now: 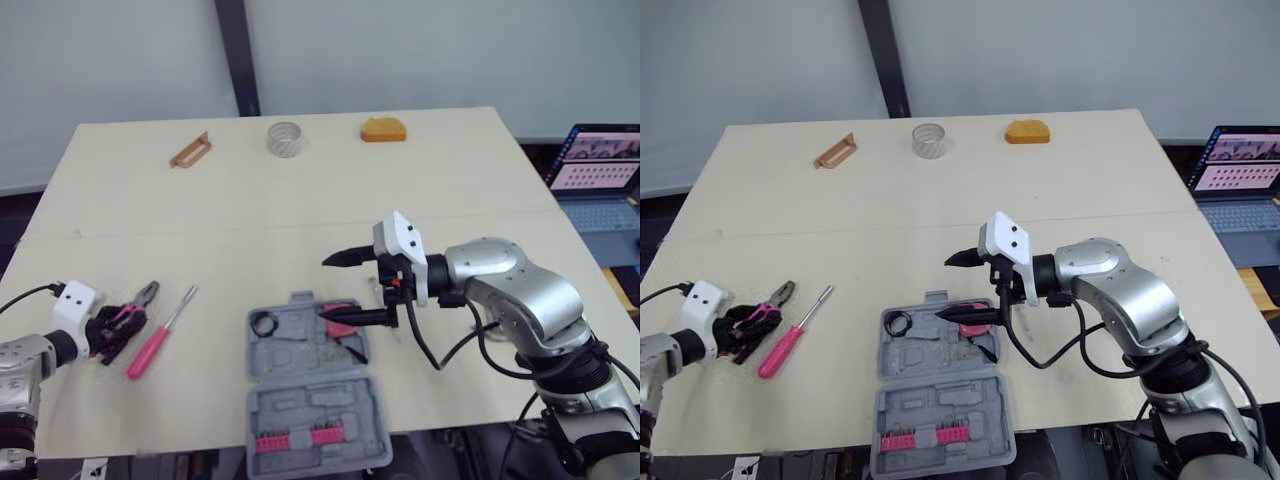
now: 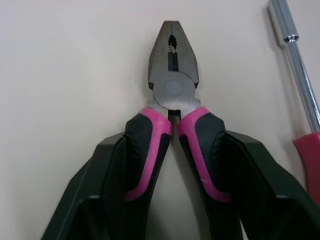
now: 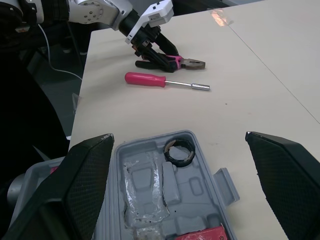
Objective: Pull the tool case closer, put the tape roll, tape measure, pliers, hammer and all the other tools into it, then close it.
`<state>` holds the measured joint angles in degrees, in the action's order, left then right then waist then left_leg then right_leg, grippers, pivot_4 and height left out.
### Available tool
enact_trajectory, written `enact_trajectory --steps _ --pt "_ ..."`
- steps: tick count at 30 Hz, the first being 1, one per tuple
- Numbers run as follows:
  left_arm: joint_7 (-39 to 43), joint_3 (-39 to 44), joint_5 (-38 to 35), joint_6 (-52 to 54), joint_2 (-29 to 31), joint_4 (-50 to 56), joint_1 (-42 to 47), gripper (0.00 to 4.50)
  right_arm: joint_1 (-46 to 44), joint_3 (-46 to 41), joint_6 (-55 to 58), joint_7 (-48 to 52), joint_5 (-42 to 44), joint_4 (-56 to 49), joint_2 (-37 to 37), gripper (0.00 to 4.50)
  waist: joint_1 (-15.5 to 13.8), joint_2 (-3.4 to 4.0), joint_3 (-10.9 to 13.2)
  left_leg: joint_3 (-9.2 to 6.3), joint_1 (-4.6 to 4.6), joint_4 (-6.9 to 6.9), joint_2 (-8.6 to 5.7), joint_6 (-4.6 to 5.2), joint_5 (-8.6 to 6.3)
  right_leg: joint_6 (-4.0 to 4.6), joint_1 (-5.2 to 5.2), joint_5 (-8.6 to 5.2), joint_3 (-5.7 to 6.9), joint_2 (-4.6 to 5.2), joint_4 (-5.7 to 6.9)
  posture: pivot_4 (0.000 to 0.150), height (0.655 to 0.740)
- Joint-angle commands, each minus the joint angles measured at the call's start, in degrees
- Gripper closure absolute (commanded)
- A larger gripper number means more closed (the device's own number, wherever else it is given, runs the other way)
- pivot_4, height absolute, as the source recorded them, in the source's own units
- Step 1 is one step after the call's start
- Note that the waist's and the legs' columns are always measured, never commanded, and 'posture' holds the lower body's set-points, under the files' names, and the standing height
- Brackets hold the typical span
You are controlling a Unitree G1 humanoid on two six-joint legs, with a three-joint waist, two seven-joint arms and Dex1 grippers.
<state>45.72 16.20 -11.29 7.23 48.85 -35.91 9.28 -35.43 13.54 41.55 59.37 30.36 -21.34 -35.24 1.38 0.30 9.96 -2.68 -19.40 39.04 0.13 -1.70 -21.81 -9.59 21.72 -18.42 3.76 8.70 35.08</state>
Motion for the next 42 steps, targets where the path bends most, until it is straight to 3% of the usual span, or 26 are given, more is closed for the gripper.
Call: enact_trajectory --steps 1,14,24,33,42 --pt "-1.5 -0.6 1.7 0.1 0.1 -1.9 -1.1 2.17 -1.0 -1.2 -0.4 0.1 0.5 -2.2 -0.5 0.0 0.0 0.02 0.0 0.0 0.01 -0.01 0.0 0.0 0.0 0.0 0.0 0.0 0.0 0.0 0.01 0.15 0.74" --pt "-0.5 1.7 0.4 -2.8 2.8 0.7 -0.4 2.17 -3.5 -3.4 -0.8 0.9 3.0 0.8 1.3 0.0 0.2 0.01 0.0 0.01 0.02 -0.01 0.02 -0.01 0.0 0.0 0.0 0.0 0.0 -0.01 0.0 0.15 0.74" --pt "8.2 0.8 -6.4 5.2 4.9 22.5 2.5 2.17 -7.0 -1.0 -5.0 3.2 -1.3 4.0 0.8 0.0 0.3 -0.4 0.1 -0.07 -0.91 0.25 0.03 -0.06 0.03 0.13 0.84 0.13 0.2 0.01 0.13 0.15 0.74" --pt "14.7 -15.6 -5.3 13.5 1.3 39.3 12.7 2.17 -13.8 6.1 -6.5 5.5 -7.9 8.4 2.1 0.0 0.7 -0.37 0.2 0.04 -0.89 0.16 0.06 -0.06 0.03 0.13 0.9 0.13 0.29 0.0 0.14 0.15 0.74" --pt "17.2 -25.2 -2.7 14.0 -4.6 41.0 21.4 2.17 -16.9 13.9 -6.7 4.7 -17.7 12.4 4.1 0.0 1.0 -0.37 0.2 0.06 -0.9 0.17 0.05 -0.06 0.03 0.14 0.98 0.13 0.36 0.0 0.25 0.15 0.74"
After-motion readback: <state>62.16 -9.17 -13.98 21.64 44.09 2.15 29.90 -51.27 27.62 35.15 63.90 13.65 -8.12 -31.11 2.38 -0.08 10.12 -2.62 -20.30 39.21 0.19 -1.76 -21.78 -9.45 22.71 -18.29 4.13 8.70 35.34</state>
